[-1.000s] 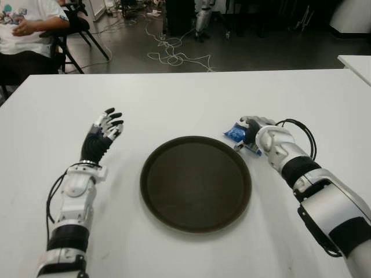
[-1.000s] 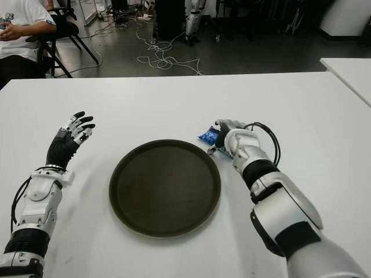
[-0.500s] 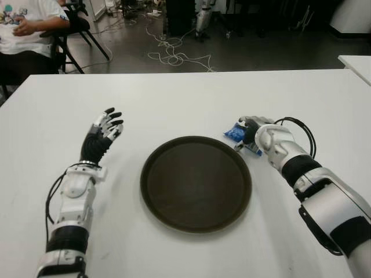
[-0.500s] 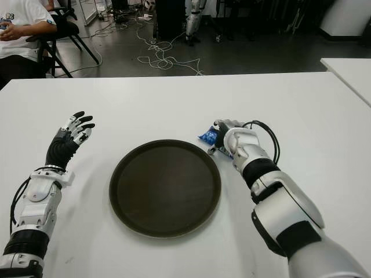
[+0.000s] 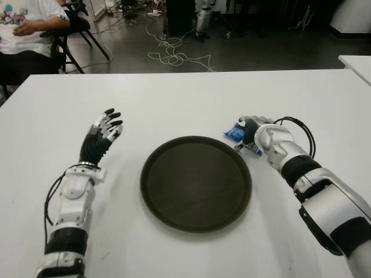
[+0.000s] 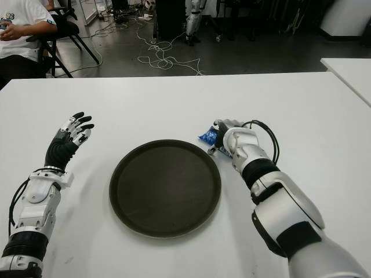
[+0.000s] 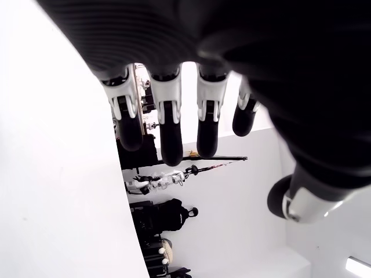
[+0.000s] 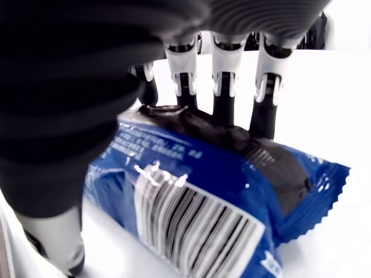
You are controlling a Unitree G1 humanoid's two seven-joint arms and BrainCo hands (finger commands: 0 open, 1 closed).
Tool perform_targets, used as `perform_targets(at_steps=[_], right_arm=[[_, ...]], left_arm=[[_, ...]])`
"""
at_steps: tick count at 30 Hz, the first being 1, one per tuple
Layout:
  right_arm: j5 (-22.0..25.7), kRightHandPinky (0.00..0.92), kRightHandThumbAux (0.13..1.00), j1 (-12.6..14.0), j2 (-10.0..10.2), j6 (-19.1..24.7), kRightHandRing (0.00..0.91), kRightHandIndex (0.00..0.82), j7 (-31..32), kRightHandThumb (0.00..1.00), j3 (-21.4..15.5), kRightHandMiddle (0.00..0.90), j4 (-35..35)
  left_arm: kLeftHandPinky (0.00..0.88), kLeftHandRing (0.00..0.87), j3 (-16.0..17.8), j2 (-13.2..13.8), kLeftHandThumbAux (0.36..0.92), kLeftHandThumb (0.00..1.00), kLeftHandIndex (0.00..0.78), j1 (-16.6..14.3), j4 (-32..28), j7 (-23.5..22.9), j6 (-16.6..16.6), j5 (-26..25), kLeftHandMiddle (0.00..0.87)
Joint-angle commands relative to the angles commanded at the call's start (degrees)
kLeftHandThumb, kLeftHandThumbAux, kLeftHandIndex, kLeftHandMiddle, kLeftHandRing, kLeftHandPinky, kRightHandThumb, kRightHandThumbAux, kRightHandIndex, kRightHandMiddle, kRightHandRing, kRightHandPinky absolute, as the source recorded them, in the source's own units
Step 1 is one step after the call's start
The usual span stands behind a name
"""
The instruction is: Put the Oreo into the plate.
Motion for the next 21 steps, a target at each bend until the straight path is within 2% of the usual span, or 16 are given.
perform_targets(at_steps=[2, 8, 14, 21], right_arm=[[-0.1, 0.447, 0.906, 0.0, -0.1, -0.2, 0.455, 0.084, 0.1, 0.000, 0.1, 0.347, -0.2], [-0.1, 0.554, 0.921, 0.2, -0.3, 0.0, 0.559, 0.079, 0.2, 0.000, 0.1, 0.456, -0.7], [0.2, 0.576, 0.909, 0.5, -0.2, 0.9, 0.596, 0.097, -0.2, 0.000, -0.4, 0.543, -1.1], [0.1, 0.593, 0.911, 0.4, -0.1, 1.1, 0.607, 0.096, 0.1, 0.000, -0.3, 0.529, -0.8]], left_arm=[[0.143, 0.159, 0.1, 0.0, 0.565, 0.223, 0.076, 0.0, -0.1, 0.1, 0.1, 0.0, 0.169], [0.150, 0.161, 0.1, -0.1, 0.559, 0.225, 0.077, 0.2, -0.6, 0.4, 0.4, 0.1, 0.169], [0.169, 0.167, 0.2, 0.0, 0.568, 0.236, 0.082, 0.1, -0.2, 0.2, 0.3, 0.0, 0.172], [0.140, 0.155, 0.1, 0.0, 0.575, 0.242, 0.074, 0.4, -0.7, 0.0, 0.4, 0.0, 0.164]])
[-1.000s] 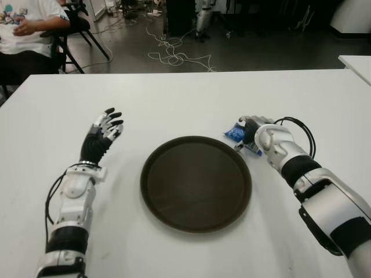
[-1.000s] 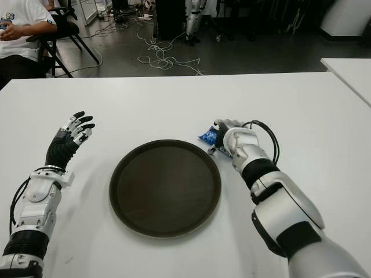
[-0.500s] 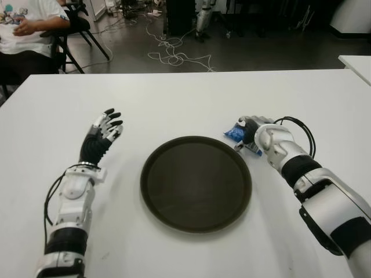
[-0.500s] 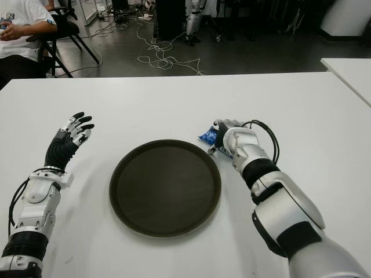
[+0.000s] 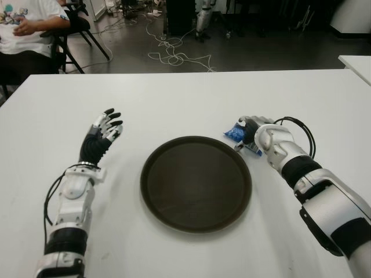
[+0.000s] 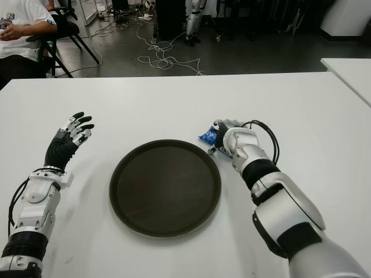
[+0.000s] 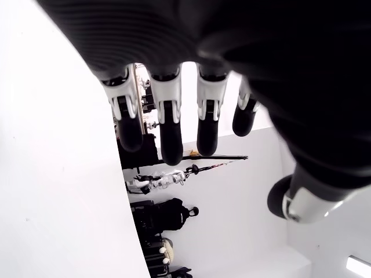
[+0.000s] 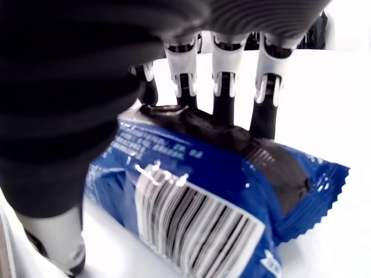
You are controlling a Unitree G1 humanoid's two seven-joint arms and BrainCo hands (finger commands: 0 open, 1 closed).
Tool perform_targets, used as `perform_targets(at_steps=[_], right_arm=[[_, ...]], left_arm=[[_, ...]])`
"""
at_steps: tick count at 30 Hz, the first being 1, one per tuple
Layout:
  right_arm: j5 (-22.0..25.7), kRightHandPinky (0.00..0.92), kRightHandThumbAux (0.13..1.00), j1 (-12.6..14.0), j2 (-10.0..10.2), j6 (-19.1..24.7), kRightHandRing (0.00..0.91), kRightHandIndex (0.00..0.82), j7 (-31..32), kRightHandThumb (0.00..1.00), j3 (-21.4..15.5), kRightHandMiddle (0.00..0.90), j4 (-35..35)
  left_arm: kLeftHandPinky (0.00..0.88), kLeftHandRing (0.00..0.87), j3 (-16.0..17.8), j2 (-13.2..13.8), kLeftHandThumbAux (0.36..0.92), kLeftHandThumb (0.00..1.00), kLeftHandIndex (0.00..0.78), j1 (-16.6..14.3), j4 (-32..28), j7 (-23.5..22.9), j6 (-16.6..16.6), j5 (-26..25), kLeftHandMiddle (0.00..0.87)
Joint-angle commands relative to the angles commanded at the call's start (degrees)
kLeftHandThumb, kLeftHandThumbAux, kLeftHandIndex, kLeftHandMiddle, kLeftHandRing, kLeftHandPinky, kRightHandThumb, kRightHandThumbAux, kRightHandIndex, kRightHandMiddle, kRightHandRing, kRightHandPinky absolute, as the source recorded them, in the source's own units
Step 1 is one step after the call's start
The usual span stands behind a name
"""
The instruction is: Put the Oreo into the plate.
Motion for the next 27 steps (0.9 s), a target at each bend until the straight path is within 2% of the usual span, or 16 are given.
perform_targets(at_steps=[2, 6, 7, 10, 12, 16, 17, 21, 27], right_arm=[[-0.1, 0.582, 0.914, 0.1, -0.1, -0.2, 0.594, 0.104, -0.4, 0.000, 0.0, 0.522, -0.1], [-0.2, 0.482, 0.915, 0.3, -0.3, -0.5, 0.518, 0.136, -0.8, 0.000, 0.1, 0.462, -0.5], [-0.2, 0.428, 0.911, 0.4, -0.4, -0.5, 0.473, 0.134, -0.7, 0.000, 0.2, 0.427, -0.6], [-0.4, 0.339, 0.903, 0.2, -0.4, -0.4, 0.394, 0.120, 0.1, 0.000, 0.4, 0.361, -0.7], [-0.5, 0.342, 0.899, 0.2, -0.4, -0.4, 0.394, 0.114, 0.3, 0.000, 0.6, 0.368, -0.7], [-0.6, 0.416, 0.895, 0.2, -0.3, -0.4, 0.446, 0.112, 0.1, 0.000, 0.6, 0.416, -0.2], [-0.6, 0.485, 0.899, 0.2, -0.3, -0.5, 0.497, 0.138, 0.0, 0.000, 0.6, 0.464, -0.1], [-0.4, 0.583, 0.913, 0.3, -0.3, -0.6, 0.586, 0.169, -0.4, 0.000, 0.4, 0.549, 0.0], [-0.1, 0.637, 0.926, 0.5, -0.3, -0.7, 0.643, 0.204, -1.1, 0.000, 0.0, 0.606, -0.3]], left_arm=[[0.134, 0.153, 0.0, 0.0, 0.576, 0.244, 0.073, 0.1, -0.3, 0.0, 0.1, 0.1, 0.163], [0.137, 0.159, 0.0, 0.0, 0.567, 0.237, 0.074, 0.1, -0.3, 0.0, 0.1, 0.2, 0.171], [0.144, 0.160, 0.0, 0.0, 0.566, 0.235, 0.075, 0.1, -0.2, 0.0, 0.0, 0.2, 0.171], [0.151, 0.158, 0.0, 0.0, 0.566, 0.234, 0.076, 0.1, -0.1, 0.0, -0.1, 0.1, 0.168], [0.151, 0.157, 0.1, 0.0, 0.565, 0.233, 0.075, 0.0, 0.1, -0.1, -0.2, 0.1, 0.165], [0.161, 0.160, 0.1, -0.1, 0.561, 0.228, 0.076, -0.1, 0.3, 0.0, -0.4, 0.0, 0.166], [0.162, 0.160, 0.1, -0.2, 0.560, 0.228, 0.076, -0.1, 0.3, 0.0, -0.5, 0.1, 0.166], [0.157, 0.161, 0.0, -0.1, 0.562, 0.230, 0.076, -0.1, 0.4, 0.1, -0.9, 0.3, 0.168], [0.143, 0.159, -0.1, 0.0, 0.573, 0.228, 0.075, 0.0, 0.3, 0.3, -0.9, 0.6, 0.168]])
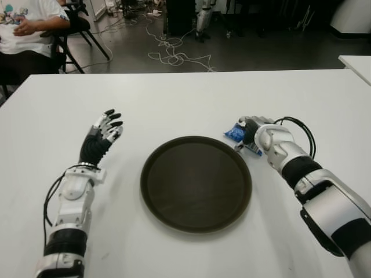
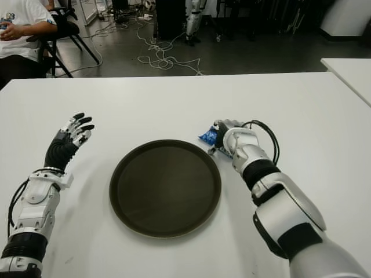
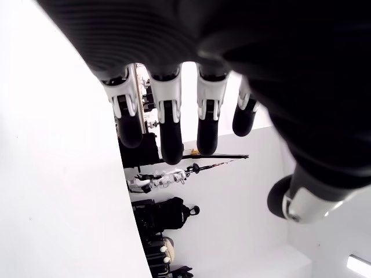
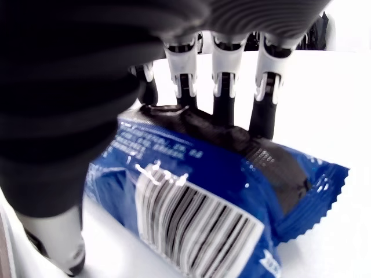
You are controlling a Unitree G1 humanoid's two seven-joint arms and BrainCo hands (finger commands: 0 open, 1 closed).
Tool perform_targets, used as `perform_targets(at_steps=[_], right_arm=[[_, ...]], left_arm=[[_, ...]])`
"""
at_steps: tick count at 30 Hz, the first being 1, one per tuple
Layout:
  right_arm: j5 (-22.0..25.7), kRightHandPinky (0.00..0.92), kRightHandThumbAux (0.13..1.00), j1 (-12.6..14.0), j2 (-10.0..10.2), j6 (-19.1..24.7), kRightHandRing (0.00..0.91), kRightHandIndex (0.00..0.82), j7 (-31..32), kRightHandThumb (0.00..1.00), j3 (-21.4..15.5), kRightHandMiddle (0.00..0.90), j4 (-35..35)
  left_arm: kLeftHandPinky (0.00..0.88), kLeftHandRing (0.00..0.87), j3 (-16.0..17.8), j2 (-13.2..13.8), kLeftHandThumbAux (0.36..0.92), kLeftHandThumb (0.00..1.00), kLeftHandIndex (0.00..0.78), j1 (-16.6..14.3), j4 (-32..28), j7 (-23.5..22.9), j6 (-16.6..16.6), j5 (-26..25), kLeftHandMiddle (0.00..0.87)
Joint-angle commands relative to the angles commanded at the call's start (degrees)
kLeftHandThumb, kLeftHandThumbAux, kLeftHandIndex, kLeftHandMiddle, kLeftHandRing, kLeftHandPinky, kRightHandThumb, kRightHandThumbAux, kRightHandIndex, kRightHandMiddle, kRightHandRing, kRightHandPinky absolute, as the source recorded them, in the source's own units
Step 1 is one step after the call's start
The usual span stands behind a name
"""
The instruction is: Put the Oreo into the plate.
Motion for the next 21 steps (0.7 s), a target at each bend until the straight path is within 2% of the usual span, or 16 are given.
perform_targets(at_steps=[2, 6, 9, 13, 21], right_arm=[[0.1, 0.657, 0.923, 0.1, 0.0, -0.1, 0.664, 0.257, -0.6, 0.000, -0.3, 0.632, -0.1], [0.5, 0.676, 0.923, 0.3, -0.1, -0.3, 0.682, 0.293, -1.5, 0.000, -0.9, 0.652, -0.2], [1.1, 0.656, 0.927, 0.8, -0.1, -0.7, 0.673, 0.319, -3.5, 0.000, -1.9, 0.647, -0.8], [1.9, 0.630, 0.928, 1.5, -0.1, -1.7, 0.648, 0.411, -6.8, 0.017, -3.3, 0.631, -1.4], [4.1, 0.600, 0.914, 3.4, -0.4, -8.3, 0.613, 0.482, -16.4, 0.079, -6.9, 0.603, -1.6]], left_arm=[[0.151, 0.164, 0.1, -0.1, 0.569, 0.216, 0.077, -0.1, 0.1, 0.1, -0.1, -0.1, 0.173], [0.159, 0.167, 0.1, -0.1, 0.570, 0.213, 0.082, -0.1, 0.3, 0.0, -0.1, -0.2, 0.177], [0.173, 0.172, 0.2, -0.2, 0.569, 0.219, 0.089, -0.2, 0.4, 0.0, 0.1, -0.3, 0.181], [0.179, 0.174, 0.2, -0.2, 0.573, 0.232, 0.090, -0.3, 0.4, 0.0, 0.5, -0.4, 0.183], [0.154, 0.159, 0.2, -0.2, 0.576, 0.248, 0.079, -0.1, 0.0, 0.0, 0.8, -0.5, 0.172]])
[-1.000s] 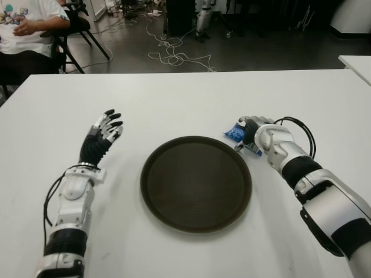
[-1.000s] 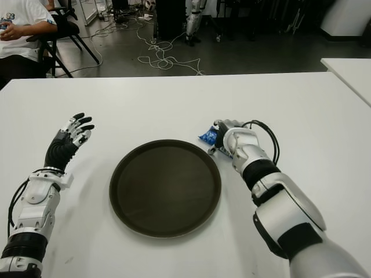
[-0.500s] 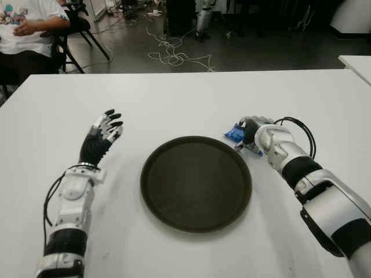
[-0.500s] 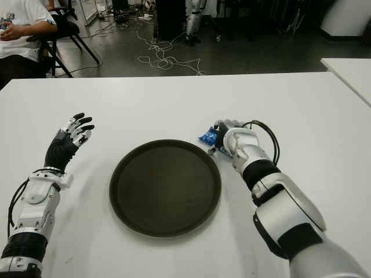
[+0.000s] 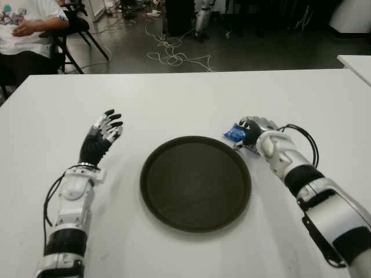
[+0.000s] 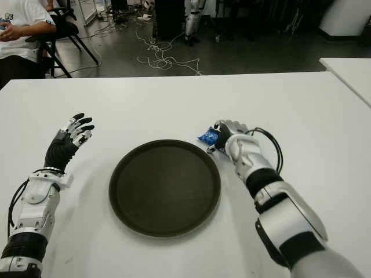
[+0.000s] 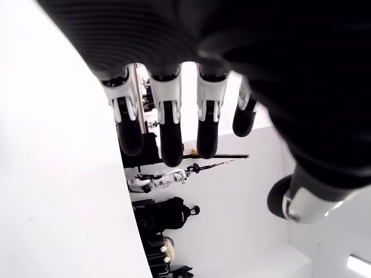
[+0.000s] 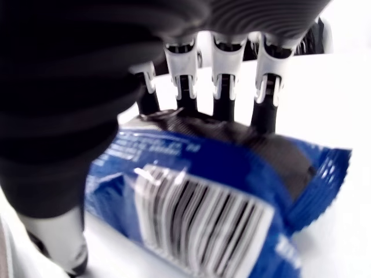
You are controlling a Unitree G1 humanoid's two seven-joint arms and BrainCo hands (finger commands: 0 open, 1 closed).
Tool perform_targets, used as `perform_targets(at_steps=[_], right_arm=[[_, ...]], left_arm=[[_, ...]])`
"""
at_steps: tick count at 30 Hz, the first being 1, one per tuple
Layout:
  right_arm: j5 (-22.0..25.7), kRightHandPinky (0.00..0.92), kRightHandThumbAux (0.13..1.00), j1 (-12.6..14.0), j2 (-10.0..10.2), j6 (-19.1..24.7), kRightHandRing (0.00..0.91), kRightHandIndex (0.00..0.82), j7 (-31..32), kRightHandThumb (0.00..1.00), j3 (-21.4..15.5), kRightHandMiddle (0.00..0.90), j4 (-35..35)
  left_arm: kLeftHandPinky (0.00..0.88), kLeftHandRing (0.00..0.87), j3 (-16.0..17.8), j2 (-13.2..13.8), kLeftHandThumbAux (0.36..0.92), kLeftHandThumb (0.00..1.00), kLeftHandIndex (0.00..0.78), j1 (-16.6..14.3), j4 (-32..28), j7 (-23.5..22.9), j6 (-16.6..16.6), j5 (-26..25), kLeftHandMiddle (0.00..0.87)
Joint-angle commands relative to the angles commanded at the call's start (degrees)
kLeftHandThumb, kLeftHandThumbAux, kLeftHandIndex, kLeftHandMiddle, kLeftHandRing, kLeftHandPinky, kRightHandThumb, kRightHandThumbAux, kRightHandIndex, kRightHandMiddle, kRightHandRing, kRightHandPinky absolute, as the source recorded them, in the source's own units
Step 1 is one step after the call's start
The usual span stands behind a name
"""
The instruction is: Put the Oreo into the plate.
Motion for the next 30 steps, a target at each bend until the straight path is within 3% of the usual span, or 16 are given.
perform_targets(at_steps=[7, 16, 30], right_arm=[[0.4, 0.631, 0.915, 0.0, -0.1, -2.0, 0.648, 0.484, -1.4, 0.086, -1.0, 0.646, 1.2], [-0.5, 0.545, 0.911, -1.1, 0.0, 0.0, 0.577, 0.488, 1.8, 0.051, -0.2, 0.565, 2.3], [-1.3, 0.604, 0.908, -1.2, -0.2, 1.9, 0.612, 0.491, 4.6, 0.077, 1.1, 0.609, 1.6]], left_arm=[[0.154, 0.166, -0.1, -0.1, 0.560, 0.226, 0.079, 0.2, -0.2, 0.0, 0.0, 0.0, 0.177], [0.162, 0.165, -0.1, -0.4, 0.571, 0.238, 0.079, 0.1, -0.5, 0.1, 0.1, -0.2, 0.174], [0.162, 0.168, -0.4, -0.6, 0.564, 0.225, 0.090, 0.2, -0.9, 1.3, 0.8, 0.4, 0.181]])
